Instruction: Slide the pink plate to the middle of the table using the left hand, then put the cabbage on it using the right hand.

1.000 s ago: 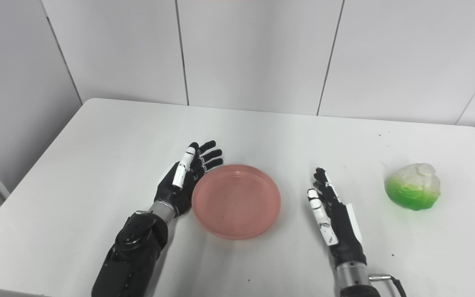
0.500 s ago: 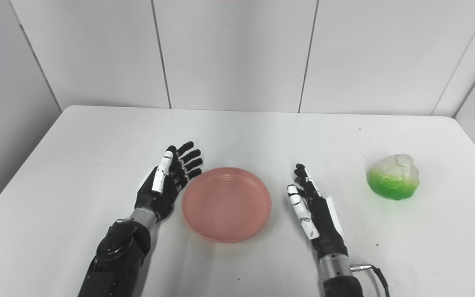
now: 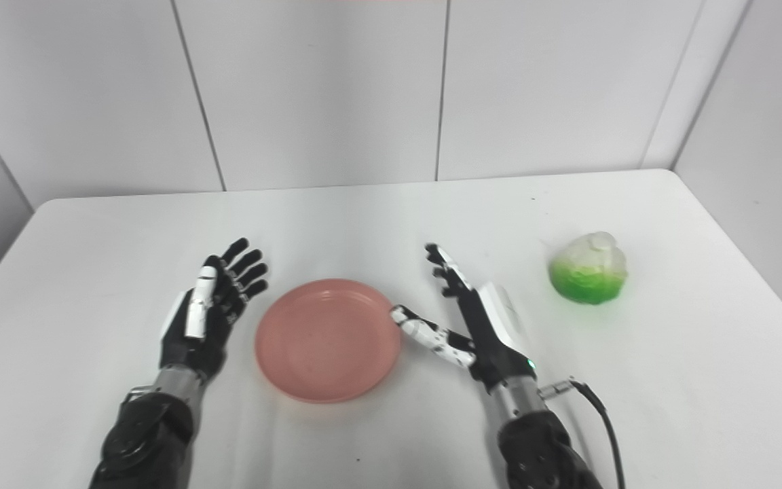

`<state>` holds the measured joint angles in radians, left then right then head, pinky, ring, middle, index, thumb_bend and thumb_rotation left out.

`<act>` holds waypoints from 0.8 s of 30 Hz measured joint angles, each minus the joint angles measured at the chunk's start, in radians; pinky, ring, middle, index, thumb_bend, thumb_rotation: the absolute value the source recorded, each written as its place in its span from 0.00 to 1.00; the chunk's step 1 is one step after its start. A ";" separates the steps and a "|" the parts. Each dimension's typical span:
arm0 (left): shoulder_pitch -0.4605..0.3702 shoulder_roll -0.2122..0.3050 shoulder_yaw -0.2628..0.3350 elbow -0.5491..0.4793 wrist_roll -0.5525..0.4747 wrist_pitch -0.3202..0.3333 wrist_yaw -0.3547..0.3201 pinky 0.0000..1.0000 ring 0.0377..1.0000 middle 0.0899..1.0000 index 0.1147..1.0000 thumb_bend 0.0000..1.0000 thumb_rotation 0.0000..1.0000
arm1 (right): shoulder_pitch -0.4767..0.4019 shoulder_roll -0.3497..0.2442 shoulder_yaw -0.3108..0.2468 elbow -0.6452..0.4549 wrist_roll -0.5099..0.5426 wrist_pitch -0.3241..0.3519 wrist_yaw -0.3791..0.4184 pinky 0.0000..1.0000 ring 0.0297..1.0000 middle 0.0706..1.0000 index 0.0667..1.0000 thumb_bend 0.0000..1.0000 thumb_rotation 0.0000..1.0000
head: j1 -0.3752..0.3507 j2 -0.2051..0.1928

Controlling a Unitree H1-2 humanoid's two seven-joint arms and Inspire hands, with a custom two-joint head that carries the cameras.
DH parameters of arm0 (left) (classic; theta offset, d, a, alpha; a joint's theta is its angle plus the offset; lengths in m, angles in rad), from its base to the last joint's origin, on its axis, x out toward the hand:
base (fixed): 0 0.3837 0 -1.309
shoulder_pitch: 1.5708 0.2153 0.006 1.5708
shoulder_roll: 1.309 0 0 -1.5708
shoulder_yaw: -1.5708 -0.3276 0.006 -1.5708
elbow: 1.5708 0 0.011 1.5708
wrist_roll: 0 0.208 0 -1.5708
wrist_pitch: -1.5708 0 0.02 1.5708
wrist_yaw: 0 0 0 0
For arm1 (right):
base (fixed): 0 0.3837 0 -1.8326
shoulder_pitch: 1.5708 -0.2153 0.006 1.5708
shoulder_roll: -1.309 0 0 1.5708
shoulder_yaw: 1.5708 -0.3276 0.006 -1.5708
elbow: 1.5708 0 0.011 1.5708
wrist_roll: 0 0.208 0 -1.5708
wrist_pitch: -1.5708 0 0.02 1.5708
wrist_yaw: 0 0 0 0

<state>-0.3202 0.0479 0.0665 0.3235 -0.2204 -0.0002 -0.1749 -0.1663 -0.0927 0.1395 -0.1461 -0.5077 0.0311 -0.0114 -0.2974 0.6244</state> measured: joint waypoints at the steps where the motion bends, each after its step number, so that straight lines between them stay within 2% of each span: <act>1: -0.005 0.003 0.004 0.007 -0.003 -0.002 -0.001 0.87 0.86 0.86 0.84 0.43 1.00 | -0.007 0.004 -0.005 -0.011 -0.010 0.001 -0.005 0.76 0.84 0.88 0.91 0.81 0.48 | 0.000 0.000; 2: -0.009 0.005 0.008 0.013 -0.009 -0.003 -0.002 0.87 0.86 0.85 0.84 0.42 1.00 | -0.016 0.005 -0.011 -0.018 -0.018 0.002 -0.009 0.78 0.85 0.88 0.92 0.85 0.44 | 0.000 0.000; 5: -0.013 0.008 0.011 0.021 -0.014 -0.004 -0.010 0.86 0.85 0.85 0.83 0.42 1.00 | -0.042 -0.001 -0.042 -0.050 -0.032 0.026 -0.009 0.81 0.88 0.92 0.95 0.91 0.43 | -0.032 0.003; 9: -0.017 0.015 0.016 0.034 -0.034 -0.004 -0.032 0.87 0.86 0.85 0.83 0.43 1.00 | -0.077 -0.043 -0.091 -0.084 -0.048 0.046 -0.008 0.81 0.89 0.93 0.96 0.98 0.48 | -0.066 -0.002; 11: -0.021 0.023 0.018 0.044 -0.036 -0.007 -0.040 0.86 0.85 0.85 0.83 0.42 1.00 | -0.086 -0.053 -0.115 -0.084 -0.052 0.057 -0.010 0.82 0.90 0.93 0.96 1.00 0.49 | -0.109 -0.003; 18: -0.052 0.046 0.041 0.098 -0.083 -0.012 -0.081 0.88 0.86 0.85 0.82 0.42 1.00 | -0.086 -0.061 -0.179 -0.084 -0.072 0.082 -0.062 0.86 0.93 0.95 0.98 1.00 0.52 | -0.151 -0.005; 24: -0.069 0.058 0.055 0.133 -0.108 -0.016 -0.112 0.87 0.85 0.85 0.83 0.42 1.00 | -0.084 -0.081 -0.247 -0.084 -0.088 0.099 -0.109 0.85 0.93 0.96 0.99 1.00 0.55 | -0.177 -0.002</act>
<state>-0.3897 0.1058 0.1215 0.4560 -0.3280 -0.0160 -0.2867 -0.2504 -0.1741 -0.1080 -0.2301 -0.5956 0.1303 -0.1206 -0.4739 0.6228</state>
